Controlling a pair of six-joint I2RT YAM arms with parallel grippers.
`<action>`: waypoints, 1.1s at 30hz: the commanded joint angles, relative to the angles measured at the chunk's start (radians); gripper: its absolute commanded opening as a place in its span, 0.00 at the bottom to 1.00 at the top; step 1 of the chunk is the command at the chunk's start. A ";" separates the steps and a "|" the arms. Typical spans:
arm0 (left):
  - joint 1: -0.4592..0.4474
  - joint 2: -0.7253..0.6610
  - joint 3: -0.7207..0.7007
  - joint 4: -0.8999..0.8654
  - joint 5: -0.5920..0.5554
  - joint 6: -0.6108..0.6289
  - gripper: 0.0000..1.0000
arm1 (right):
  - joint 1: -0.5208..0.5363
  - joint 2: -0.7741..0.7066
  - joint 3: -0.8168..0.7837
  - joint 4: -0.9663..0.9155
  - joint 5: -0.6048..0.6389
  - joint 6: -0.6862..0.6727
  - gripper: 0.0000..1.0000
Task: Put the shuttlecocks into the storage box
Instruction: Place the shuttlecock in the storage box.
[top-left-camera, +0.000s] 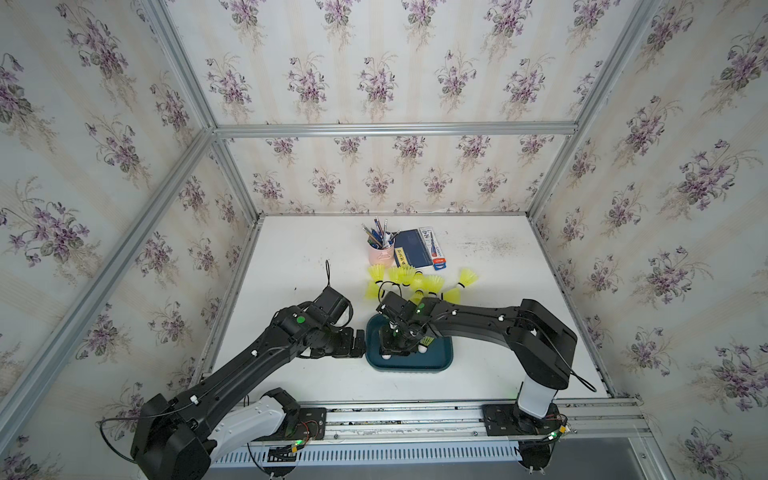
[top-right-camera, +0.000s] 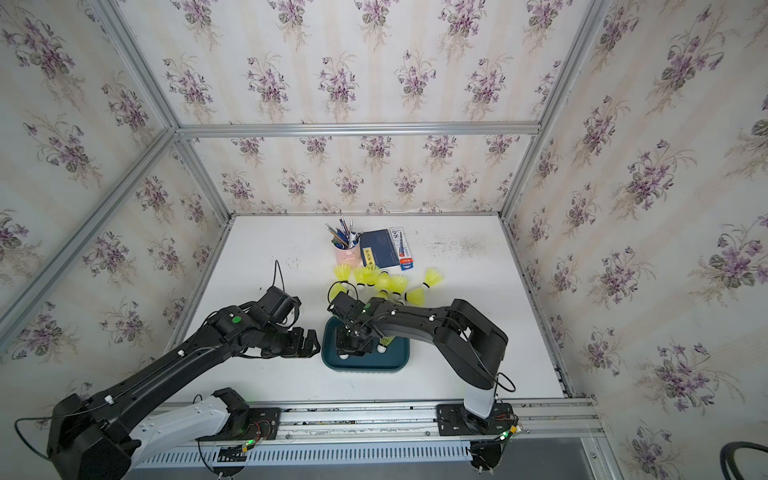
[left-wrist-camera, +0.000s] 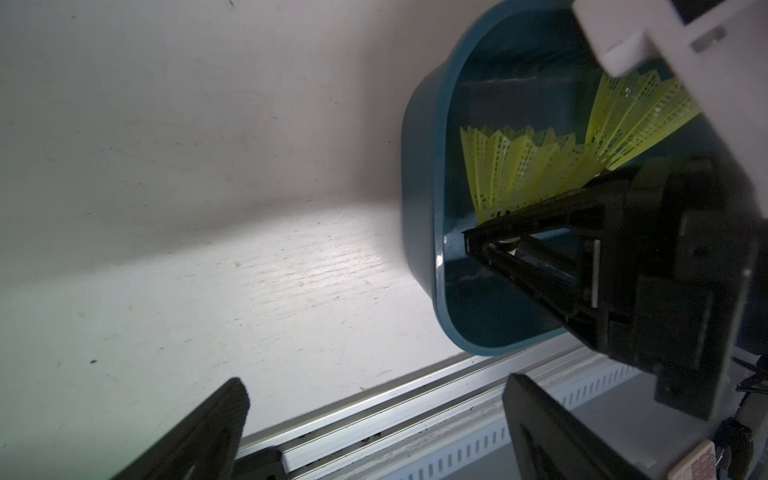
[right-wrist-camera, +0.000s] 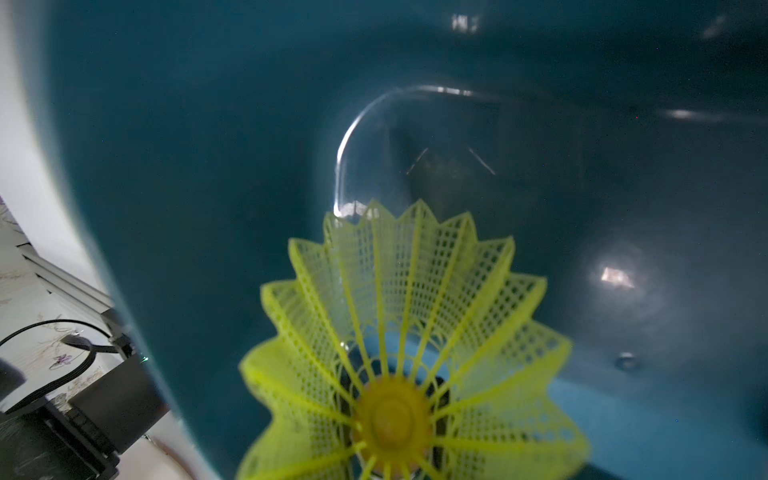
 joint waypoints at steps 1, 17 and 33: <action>0.001 -0.006 -0.007 0.024 -0.001 0.006 0.99 | 0.001 0.016 0.007 0.013 0.001 -0.029 0.24; 0.001 -0.031 -0.038 0.214 0.175 0.042 0.99 | 0.002 0.010 0.014 0.012 0.028 -0.044 0.27; 0.001 -0.033 -0.045 0.203 0.176 0.045 0.99 | 0.015 0.037 0.015 0.047 0.046 -0.014 0.45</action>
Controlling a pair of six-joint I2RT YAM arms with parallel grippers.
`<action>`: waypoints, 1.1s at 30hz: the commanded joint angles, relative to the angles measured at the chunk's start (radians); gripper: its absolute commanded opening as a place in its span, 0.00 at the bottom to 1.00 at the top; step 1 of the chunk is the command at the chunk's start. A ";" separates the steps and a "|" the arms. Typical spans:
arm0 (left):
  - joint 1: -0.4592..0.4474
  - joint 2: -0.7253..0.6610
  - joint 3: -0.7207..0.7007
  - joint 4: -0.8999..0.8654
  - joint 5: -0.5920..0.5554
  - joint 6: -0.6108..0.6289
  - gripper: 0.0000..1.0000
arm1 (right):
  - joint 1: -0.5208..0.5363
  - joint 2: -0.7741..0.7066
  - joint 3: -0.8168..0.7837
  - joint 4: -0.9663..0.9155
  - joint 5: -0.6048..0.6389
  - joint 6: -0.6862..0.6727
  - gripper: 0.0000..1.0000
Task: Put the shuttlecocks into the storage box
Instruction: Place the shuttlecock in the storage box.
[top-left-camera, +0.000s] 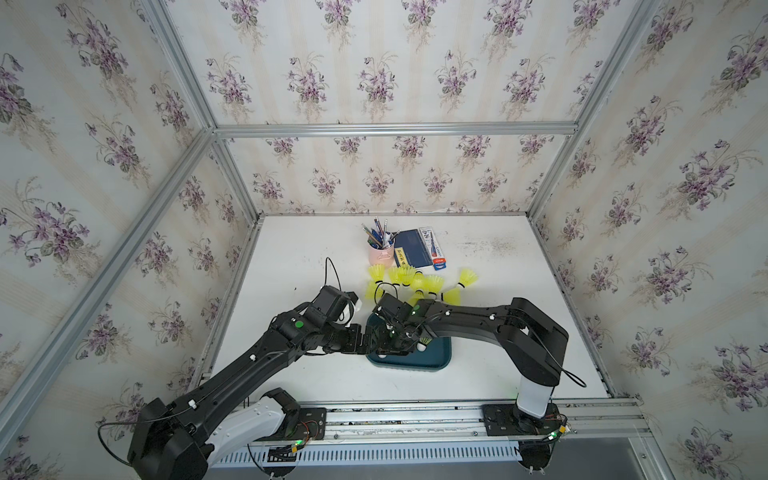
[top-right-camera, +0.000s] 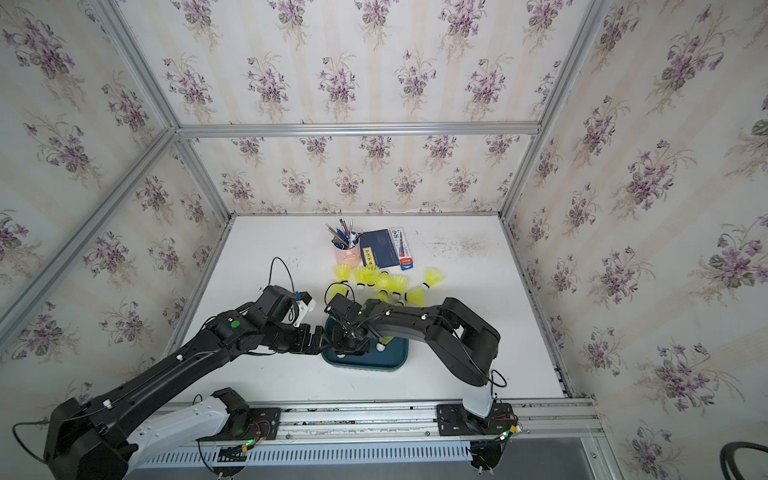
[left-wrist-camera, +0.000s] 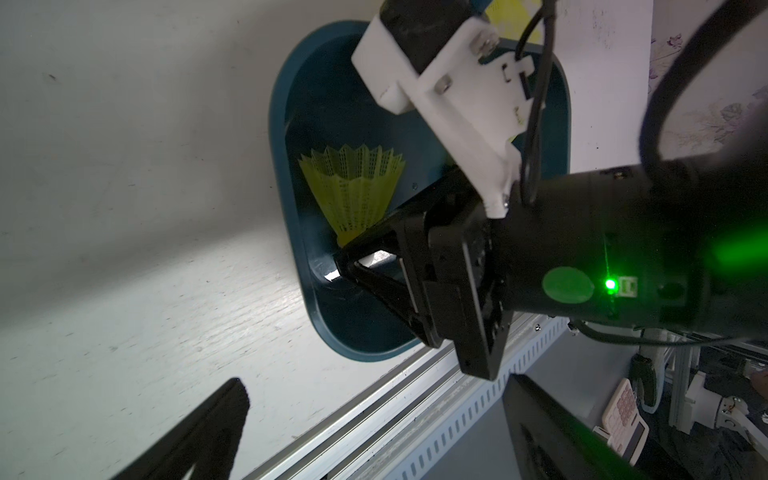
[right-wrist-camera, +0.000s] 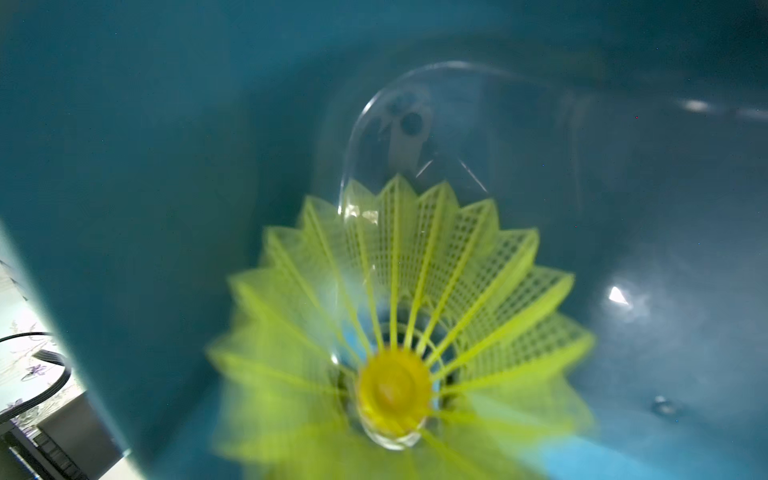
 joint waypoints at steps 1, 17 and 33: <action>0.000 -0.004 -0.001 0.001 0.005 0.011 0.99 | 0.004 -0.002 0.003 0.002 0.021 0.005 0.46; 0.000 -0.013 -0.004 -0.001 0.000 -0.002 0.99 | 0.012 -0.085 0.008 -0.056 0.054 0.000 0.59; 0.000 -0.024 0.080 -0.040 -0.037 -0.011 1.00 | 0.011 -0.202 0.085 -0.203 0.140 0.002 0.63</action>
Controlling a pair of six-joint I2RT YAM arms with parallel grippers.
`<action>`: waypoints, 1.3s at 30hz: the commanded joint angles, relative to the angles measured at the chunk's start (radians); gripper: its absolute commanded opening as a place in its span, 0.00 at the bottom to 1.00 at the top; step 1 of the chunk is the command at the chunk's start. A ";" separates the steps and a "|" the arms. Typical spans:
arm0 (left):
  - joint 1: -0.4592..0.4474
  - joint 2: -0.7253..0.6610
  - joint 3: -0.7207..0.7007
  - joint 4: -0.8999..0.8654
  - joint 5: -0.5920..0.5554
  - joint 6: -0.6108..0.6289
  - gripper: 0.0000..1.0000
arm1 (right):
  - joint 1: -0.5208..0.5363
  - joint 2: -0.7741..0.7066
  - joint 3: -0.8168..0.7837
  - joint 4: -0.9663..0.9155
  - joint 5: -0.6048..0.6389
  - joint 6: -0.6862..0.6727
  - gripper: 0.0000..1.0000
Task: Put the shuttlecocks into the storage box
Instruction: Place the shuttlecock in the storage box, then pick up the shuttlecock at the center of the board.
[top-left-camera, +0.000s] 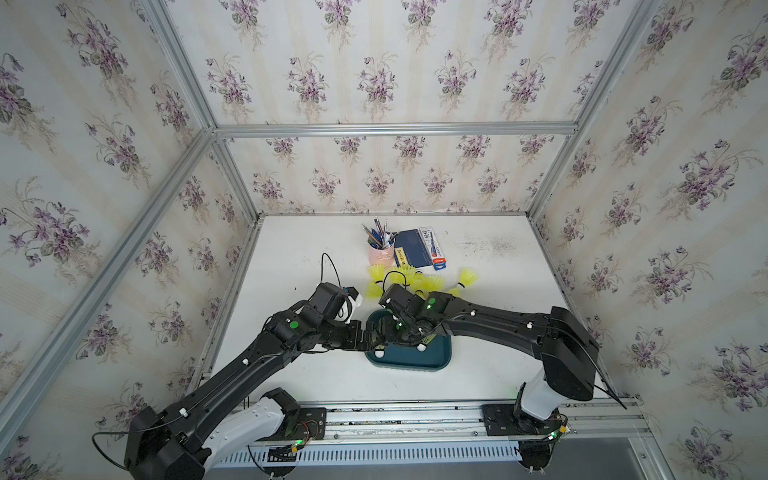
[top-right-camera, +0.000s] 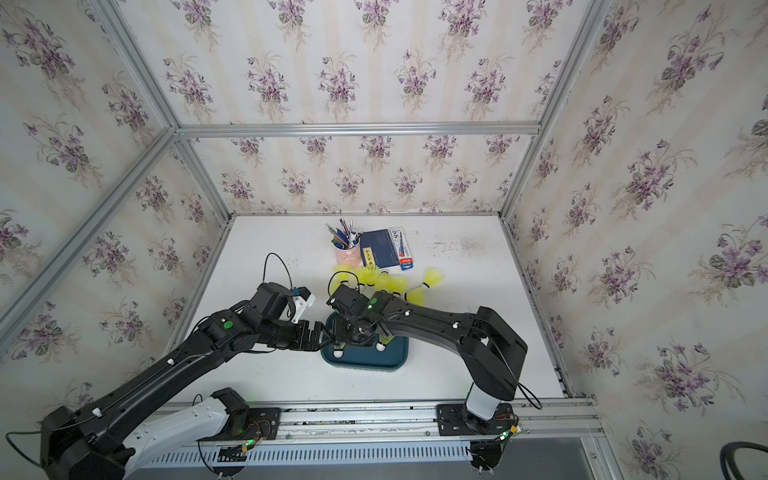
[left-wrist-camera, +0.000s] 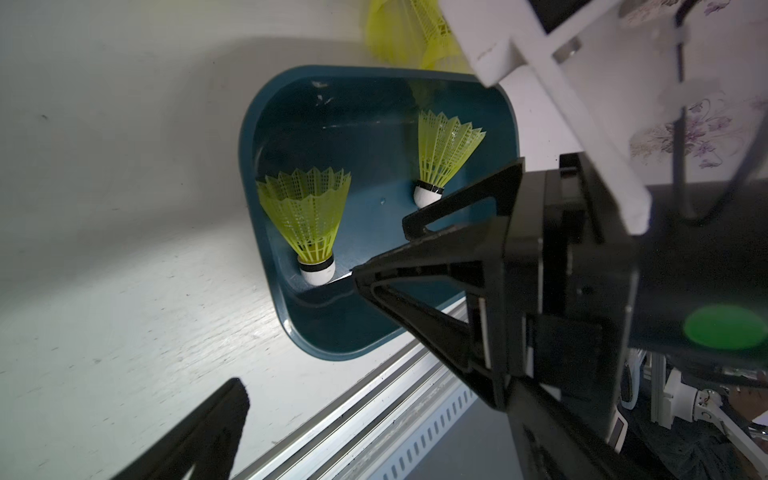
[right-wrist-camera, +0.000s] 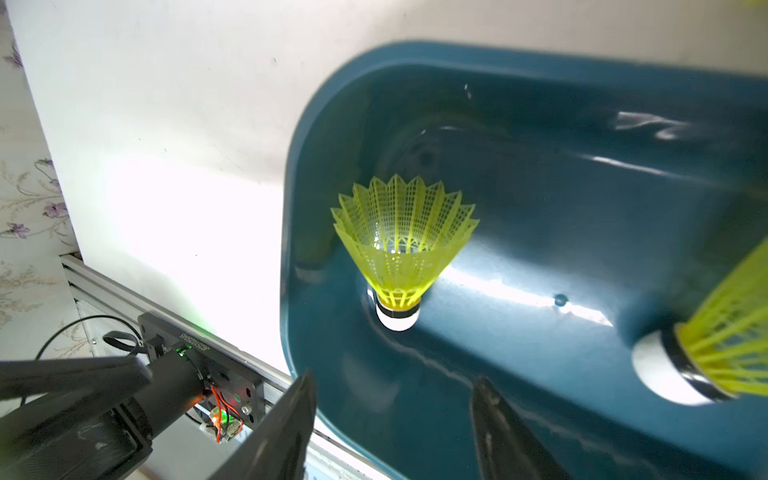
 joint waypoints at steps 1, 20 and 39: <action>0.001 0.012 0.030 -0.034 -0.050 0.005 1.00 | -0.001 -0.024 0.035 -0.059 0.031 -0.003 0.63; 0.001 0.321 0.341 0.003 0.015 0.050 1.00 | -0.481 -0.151 0.039 -0.189 0.132 -0.110 0.63; -0.022 0.841 0.784 0.064 0.114 0.049 1.00 | -0.801 0.092 0.042 0.034 0.101 -0.137 0.58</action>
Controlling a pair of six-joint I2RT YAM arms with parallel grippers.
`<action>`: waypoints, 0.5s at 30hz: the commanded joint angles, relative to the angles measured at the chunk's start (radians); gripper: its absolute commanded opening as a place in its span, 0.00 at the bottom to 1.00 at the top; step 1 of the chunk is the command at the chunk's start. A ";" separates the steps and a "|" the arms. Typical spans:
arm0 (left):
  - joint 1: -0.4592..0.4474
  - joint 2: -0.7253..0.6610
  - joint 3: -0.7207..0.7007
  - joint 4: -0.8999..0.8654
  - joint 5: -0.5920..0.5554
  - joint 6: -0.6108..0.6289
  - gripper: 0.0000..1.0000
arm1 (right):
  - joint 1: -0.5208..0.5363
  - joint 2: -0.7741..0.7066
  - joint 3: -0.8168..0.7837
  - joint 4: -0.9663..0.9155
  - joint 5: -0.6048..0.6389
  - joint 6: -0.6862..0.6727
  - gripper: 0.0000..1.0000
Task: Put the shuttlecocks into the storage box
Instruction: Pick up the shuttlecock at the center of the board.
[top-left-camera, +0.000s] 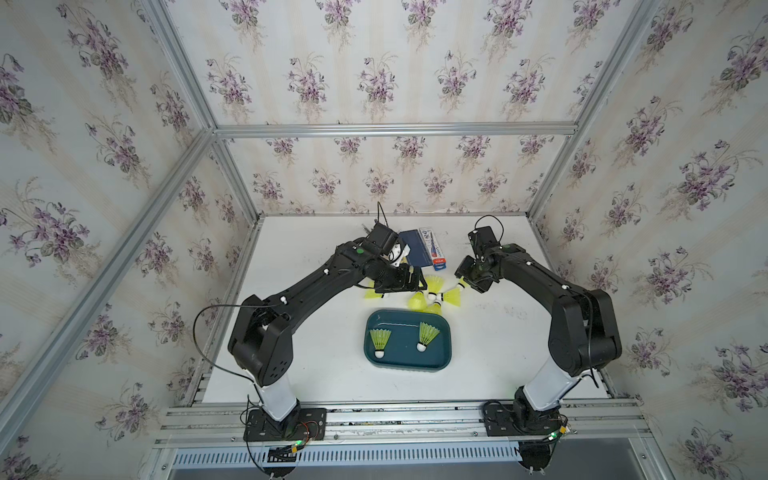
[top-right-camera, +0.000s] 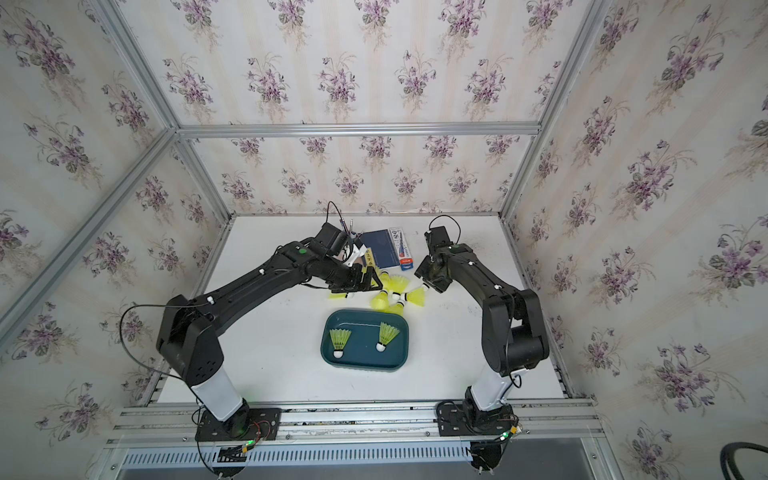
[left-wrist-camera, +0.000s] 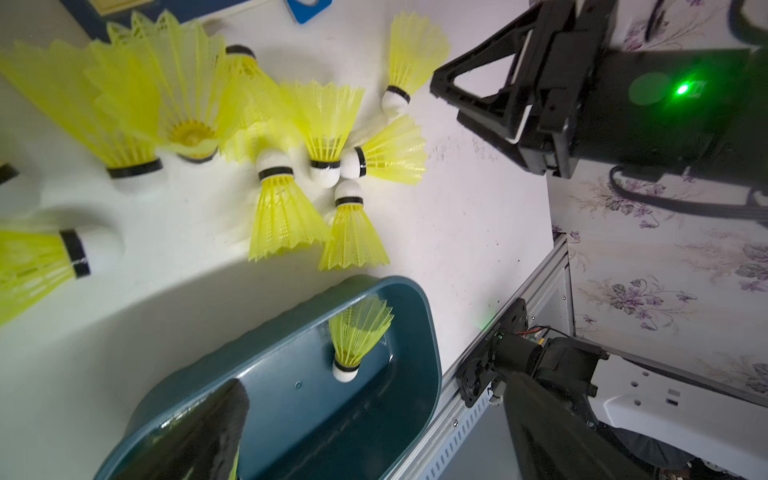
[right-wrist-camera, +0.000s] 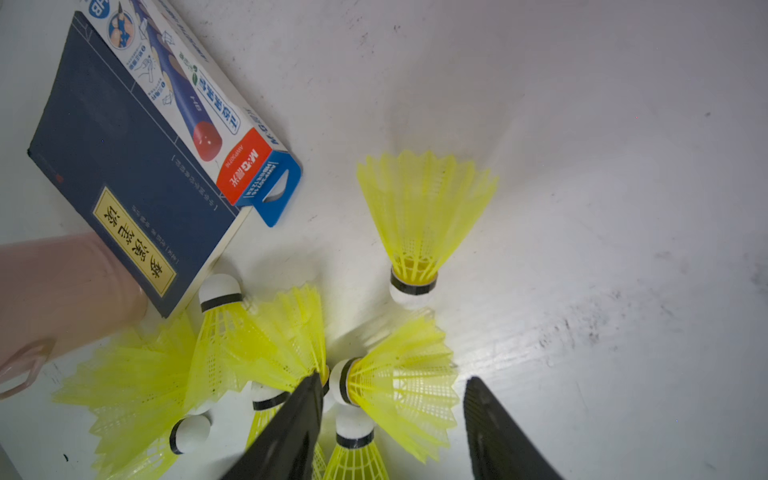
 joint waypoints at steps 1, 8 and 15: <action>-0.003 0.072 0.073 0.020 0.022 -0.003 1.00 | -0.006 0.043 0.023 0.058 0.008 -0.006 0.58; -0.011 0.181 0.171 0.079 -0.004 -0.071 1.00 | -0.009 0.135 0.058 0.074 0.031 -0.004 0.56; -0.024 0.286 0.271 0.073 -0.031 -0.111 1.00 | -0.028 0.174 0.053 0.094 0.032 -0.009 0.55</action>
